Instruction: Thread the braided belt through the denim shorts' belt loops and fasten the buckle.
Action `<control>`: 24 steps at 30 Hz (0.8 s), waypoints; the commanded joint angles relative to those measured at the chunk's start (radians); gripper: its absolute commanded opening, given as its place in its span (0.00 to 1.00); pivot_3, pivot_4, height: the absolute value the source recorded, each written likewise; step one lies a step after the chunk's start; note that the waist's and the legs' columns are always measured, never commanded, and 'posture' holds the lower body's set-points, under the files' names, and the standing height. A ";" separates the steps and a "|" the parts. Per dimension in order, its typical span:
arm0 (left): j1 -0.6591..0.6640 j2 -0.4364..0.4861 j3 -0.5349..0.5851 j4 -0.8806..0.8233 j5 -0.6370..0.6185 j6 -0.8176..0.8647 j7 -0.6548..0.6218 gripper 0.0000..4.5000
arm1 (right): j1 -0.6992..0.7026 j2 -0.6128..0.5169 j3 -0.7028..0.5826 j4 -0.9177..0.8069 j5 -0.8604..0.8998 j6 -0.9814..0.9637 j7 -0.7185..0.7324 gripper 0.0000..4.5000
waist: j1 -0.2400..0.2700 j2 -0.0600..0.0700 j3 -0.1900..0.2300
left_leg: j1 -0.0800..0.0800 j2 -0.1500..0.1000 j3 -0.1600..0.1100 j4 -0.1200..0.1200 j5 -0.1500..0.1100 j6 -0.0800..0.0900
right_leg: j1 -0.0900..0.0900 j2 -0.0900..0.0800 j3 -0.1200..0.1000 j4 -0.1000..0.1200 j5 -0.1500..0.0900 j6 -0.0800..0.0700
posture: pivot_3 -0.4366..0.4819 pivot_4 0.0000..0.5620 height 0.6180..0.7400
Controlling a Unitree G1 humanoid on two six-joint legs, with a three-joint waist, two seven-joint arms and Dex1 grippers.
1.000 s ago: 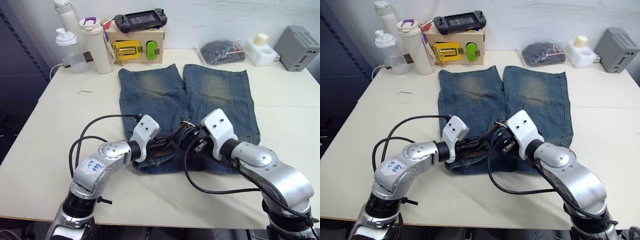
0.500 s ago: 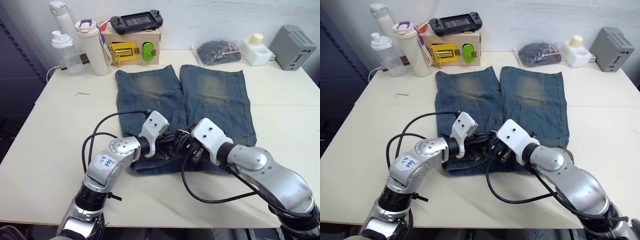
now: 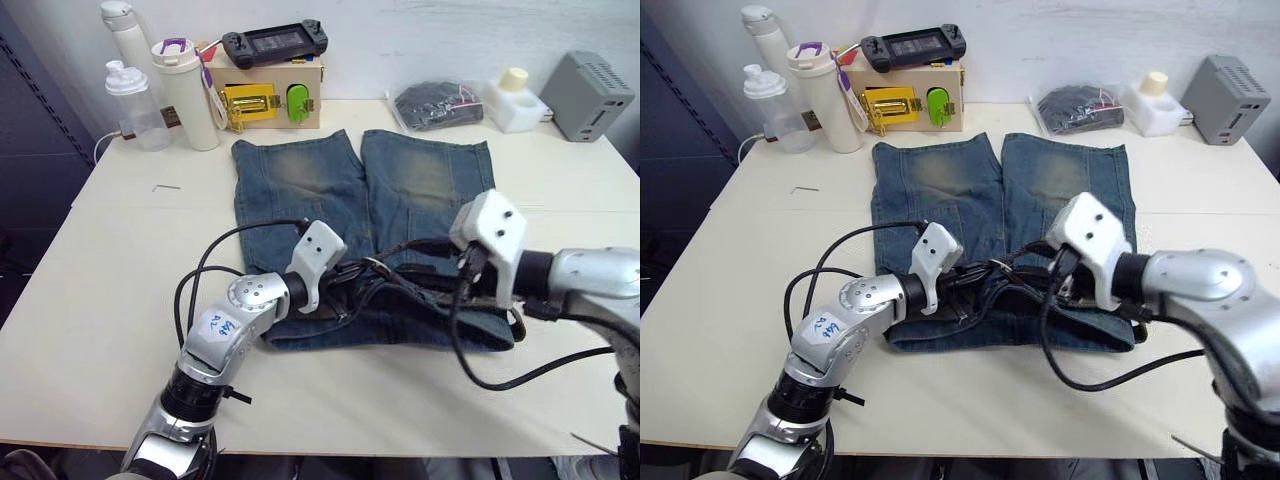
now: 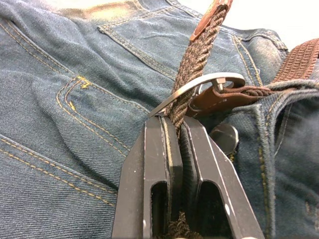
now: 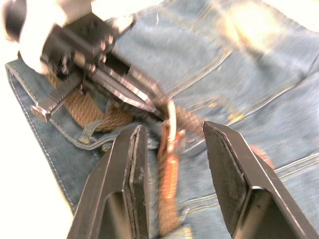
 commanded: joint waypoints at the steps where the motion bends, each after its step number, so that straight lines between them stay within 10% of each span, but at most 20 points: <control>1: -0.007 0.010 -0.017 -0.020 0.033 -0.045 -0.013 0.00 | 0.002 -0.059 0.070 0.050 -0.160 -0.254 0.034 0.44 | 0.000 0.000 0.000 | 0.000 0.000 0.000 0.000 0.000 0.000 | 0.000 0.000 0.000 -0.001 0.000 0.000 | 0.48 0.27 0.22; 8: -0.003 0.030 -0.040 -0.024 0.075 -0.086 -0.031 0.00 | 0.024 -0.090 0.280 0.159 -0.488 -0.654 0.033 0.44 | 0.000 0.000 0.000 | 0.000 0.000 0.000 -0.001 0.001 -0.001 | 0.000 -0.001 -0.001 -0.002 0.001 0.001 | 0.48 0.27 0.22; 21: 0.002 0.075 -0.094 -0.007 0.206 -0.215 -0.048 0.00 | 0.036 -0.070 0.311 0.208 -0.608 -0.720 0.072 0.44 | 0.000 0.000 0.000 | -0.001 0.000 0.000 0.000 0.001 -0.001 | 0.000 0.000 -0.001 -0.002 0.001 0.001 | 0.48 0.27 0.22; 24: 0.002 0.071 -0.091 0.001 0.217 -0.229 -0.051 0.00 | 0.046 -0.071 0.310 0.207 -0.615 -0.716 0.082 0.28 | 0.001 0.000 0.000 | -0.001 0.000 0.000 0.000 0.001 -0.001 | 0.000 0.000 -0.001 -0.002 0.001 0.001 | 0.48 0.27 0.22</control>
